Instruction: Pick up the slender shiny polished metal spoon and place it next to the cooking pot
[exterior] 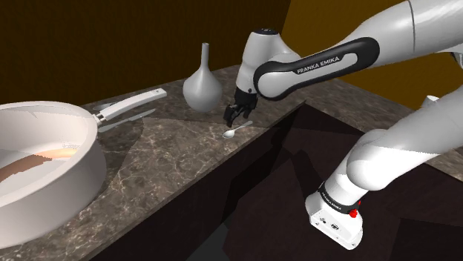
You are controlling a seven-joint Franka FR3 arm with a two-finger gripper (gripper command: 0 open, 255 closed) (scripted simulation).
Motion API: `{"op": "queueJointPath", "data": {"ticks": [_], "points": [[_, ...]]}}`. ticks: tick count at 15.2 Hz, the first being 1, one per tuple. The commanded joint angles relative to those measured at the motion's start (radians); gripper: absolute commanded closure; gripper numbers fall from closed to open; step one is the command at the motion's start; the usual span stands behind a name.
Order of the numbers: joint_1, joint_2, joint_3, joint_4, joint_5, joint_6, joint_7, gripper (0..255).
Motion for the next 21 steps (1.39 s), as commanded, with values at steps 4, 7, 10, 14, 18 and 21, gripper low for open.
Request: {"op": "queueJointPath", "data": {"ticks": [4,7,10,14,18,21], "points": [[-0.019,0.142,0.054,0.029,-0.086,0.154,0.078,0],[-0.026,0.178,0.058,0.019,-0.106,0.197,0.092,0],[-0.034,0.216,0.062,0.012,-0.131,0.240,0.110,0],[-0.035,0.224,0.062,0.011,-0.136,0.248,0.114,0],[-0.035,0.224,0.062,0.011,-0.136,0.248,0.114,0],[-0.035,0.224,0.062,0.011,-0.136,0.248,0.114,255]]}}
